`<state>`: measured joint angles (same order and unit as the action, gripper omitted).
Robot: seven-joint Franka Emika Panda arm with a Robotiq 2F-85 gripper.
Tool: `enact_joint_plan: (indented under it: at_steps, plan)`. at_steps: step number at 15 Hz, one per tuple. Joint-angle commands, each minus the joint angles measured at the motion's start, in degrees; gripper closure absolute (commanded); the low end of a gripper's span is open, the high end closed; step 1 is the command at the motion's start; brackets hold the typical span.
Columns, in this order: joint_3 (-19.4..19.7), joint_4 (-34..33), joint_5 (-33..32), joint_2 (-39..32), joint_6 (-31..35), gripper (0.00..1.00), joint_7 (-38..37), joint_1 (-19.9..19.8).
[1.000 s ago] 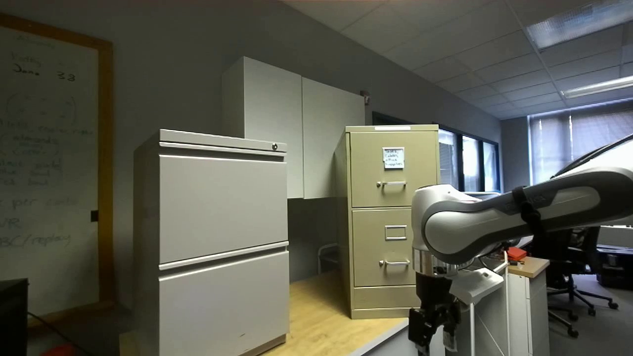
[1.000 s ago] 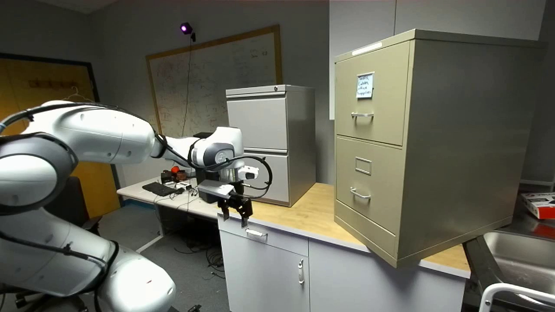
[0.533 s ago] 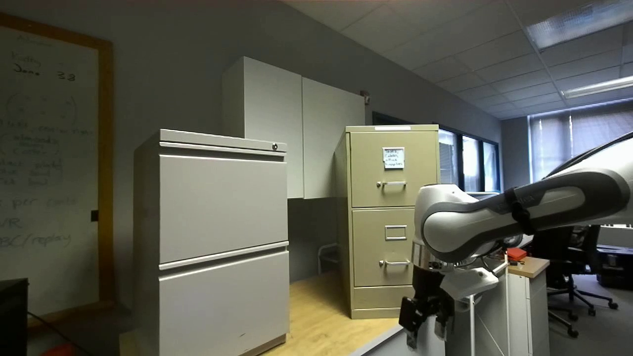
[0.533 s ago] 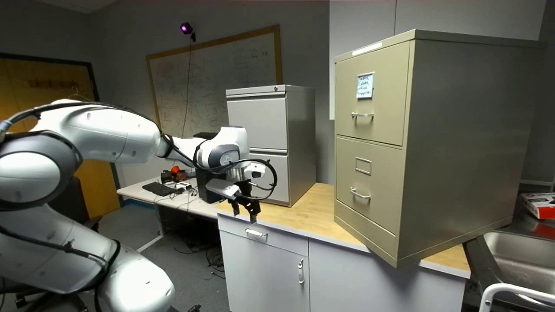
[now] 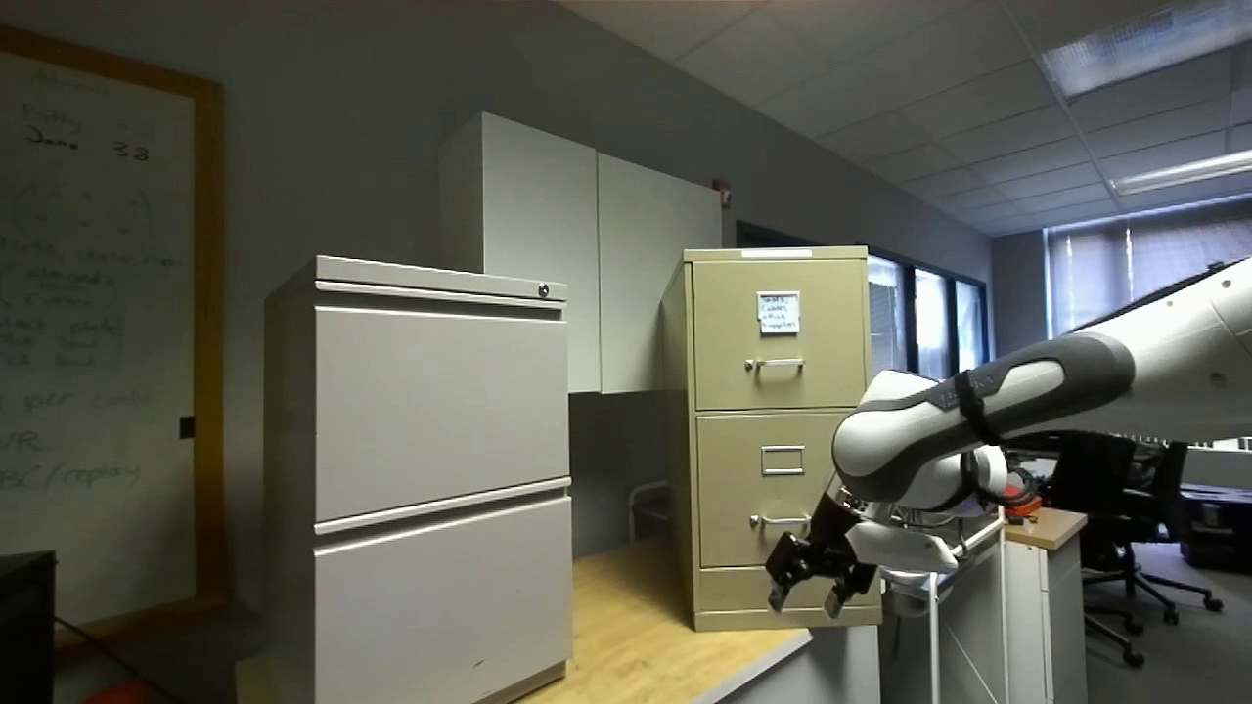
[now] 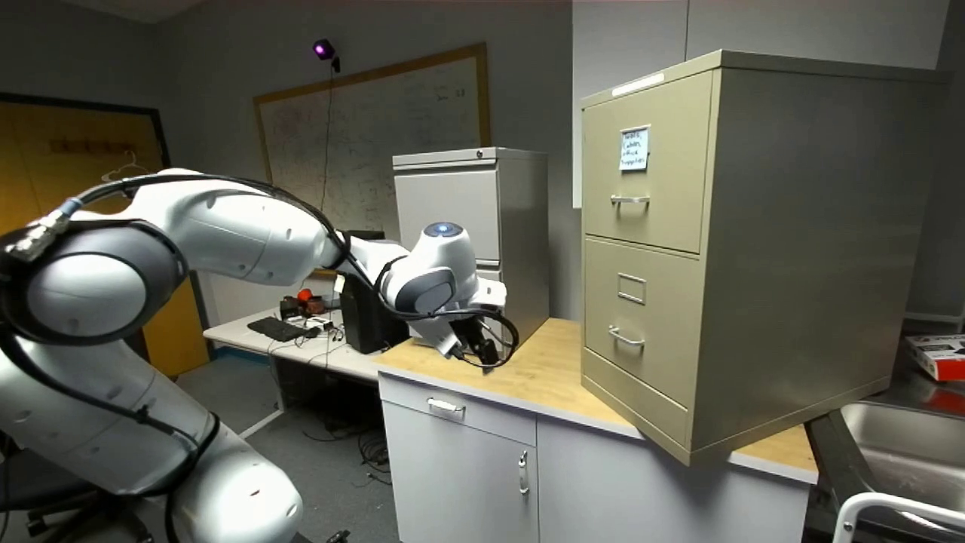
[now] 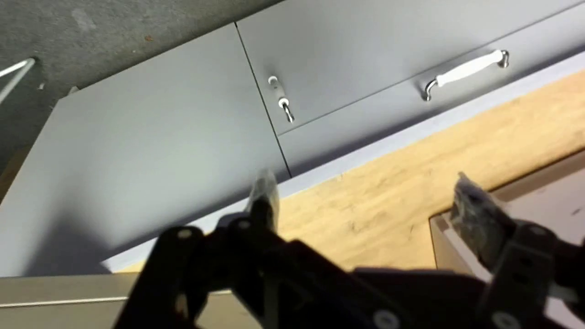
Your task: Open the bottom drawer of the right cabinet
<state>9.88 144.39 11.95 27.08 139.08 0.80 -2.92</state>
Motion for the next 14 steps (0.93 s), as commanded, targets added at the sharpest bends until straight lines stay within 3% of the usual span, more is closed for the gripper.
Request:
enact_joint_plan:
  at_steps: [1,6,14]
  plan:
    - [5.4,-3.3,8.3,-4.8,6.1,0.00,7.3,2.3]
    - [12.3,-9.3,21.2,-10.3,10.2,0.00,19.4,6.0]
    - [21.8,-20.9,41.8,-20.2,6.7,0.00,37.0,9.8]
